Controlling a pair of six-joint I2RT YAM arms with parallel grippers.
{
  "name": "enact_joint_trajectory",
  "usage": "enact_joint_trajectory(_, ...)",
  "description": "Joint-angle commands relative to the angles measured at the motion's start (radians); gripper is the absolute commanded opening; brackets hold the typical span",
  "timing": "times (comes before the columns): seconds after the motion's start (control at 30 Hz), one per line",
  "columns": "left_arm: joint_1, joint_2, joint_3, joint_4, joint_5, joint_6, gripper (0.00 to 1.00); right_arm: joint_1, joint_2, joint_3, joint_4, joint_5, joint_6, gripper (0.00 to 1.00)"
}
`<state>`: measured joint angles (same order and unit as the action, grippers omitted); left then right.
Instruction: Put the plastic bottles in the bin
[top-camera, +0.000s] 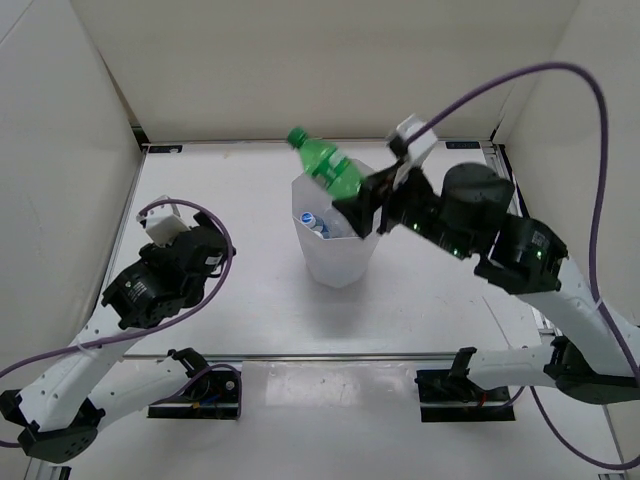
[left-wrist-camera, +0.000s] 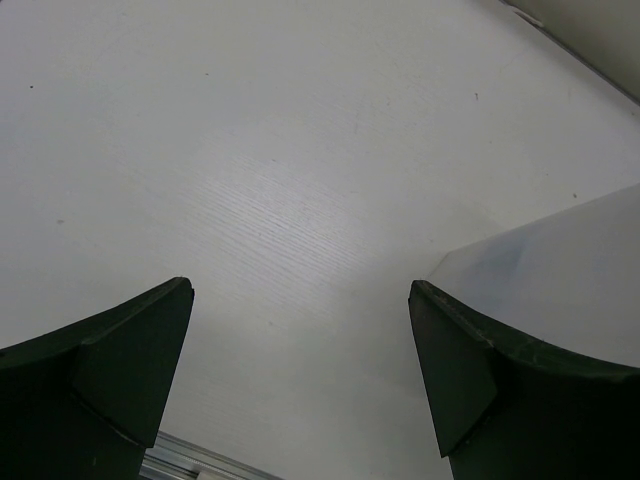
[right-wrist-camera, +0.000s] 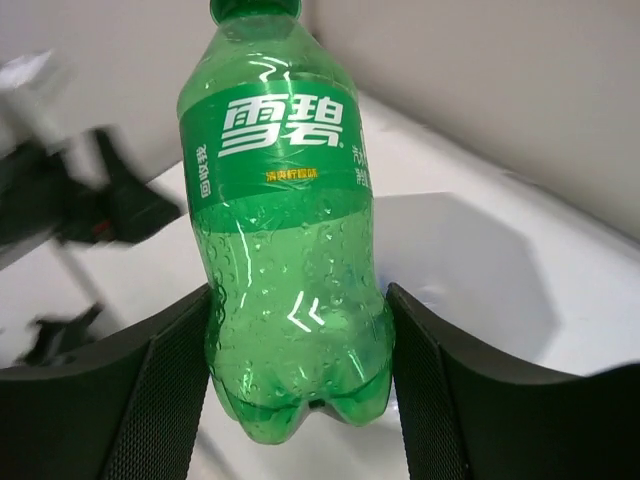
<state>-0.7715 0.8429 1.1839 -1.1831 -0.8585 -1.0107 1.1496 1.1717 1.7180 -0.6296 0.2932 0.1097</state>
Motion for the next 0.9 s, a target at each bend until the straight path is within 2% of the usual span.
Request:
enact_joint_trajectory(0.0, 0.005, 0.008, -0.007, 0.003, -0.033, -0.019, 1.00, -0.123, 0.118, 0.069, -0.146, 0.046, -0.071, 0.23)
enact_joint_trajectory(0.03, 0.005, 0.008, -0.007, 0.004, -0.042, -0.019, 1.00, -0.151, 0.144, 0.069, -0.156, 0.034, -0.071, 0.26)
enact_joint_trajectory(0.13, 0.005, 0.019, 0.022, -0.009, -0.042, -0.019, 1.00, -0.243, 0.164, 0.038, -0.156, -0.025, -0.062, 0.74)
enact_joint_trajectory(0.2, 0.005, 0.028, 0.051, -0.019, -0.051, -0.009, 1.00, -0.271, 0.183, 0.072, -0.188, 0.000, -0.016, 1.00)
enact_joint_trajectory(0.3, 0.005, 0.018, 0.063, -0.056, -0.070, -0.009, 1.00, -0.284, 0.201, 0.153, -0.249, 0.012, -0.016, 1.00)
enact_joint_trajectory(0.4, 0.005, -0.004, 0.072, -0.056, -0.070, -0.009, 1.00, -0.329, 0.154, 0.163, -0.249, 0.017, 0.024, 1.00)
enact_joint_trajectory(0.53, 0.005, -0.013, 0.052, -0.056, -0.070, -0.009, 1.00, -0.474, 0.161, 0.205, -0.390, -0.042, 0.163, 1.00)
enact_joint_trajectory(0.6, 0.005, -0.013, 0.040, -0.066, -0.060, -0.020, 1.00, -0.618, 0.215, 0.238, -0.540, -0.118, 0.238, 1.00)
enact_joint_trajectory(0.63, 0.005, -0.013, 0.031, -0.076, -0.060, -0.020, 1.00, -0.716, 0.229, 0.247, -0.571, -0.276, 0.239, 1.00)
enact_joint_trajectory(0.73, 0.005, -0.013, 0.031, -0.085, -0.051, -0.020, 1.00, -0.864, 0.238, 0.194, -0.613, -0.487, 0.238, 1.00)
enact_joint_trajectory(0.77, 0.005, -0.004, 0.031, -0.085, -0.051, -0.020, 1.00, -0.892, 0.238, 0.180, -0.624, -0.488, 0.239, 1.00)
enact_joint_trajectory(0.8, 0.005, -0.004, 0.031, -0.085, -0.051, -0.020, 1.00, -0.913, 0.211, 0.166, -0.624, -0.567, 0.225, 1.00)
enact_joint_trajectory(0.87, 0.005, -0.004, 0.022, -0.085, -0.060, 0.006, 1.00, -0.952, 0.156, 0.121, -0.604, -0.568, 0.211, 1.00)
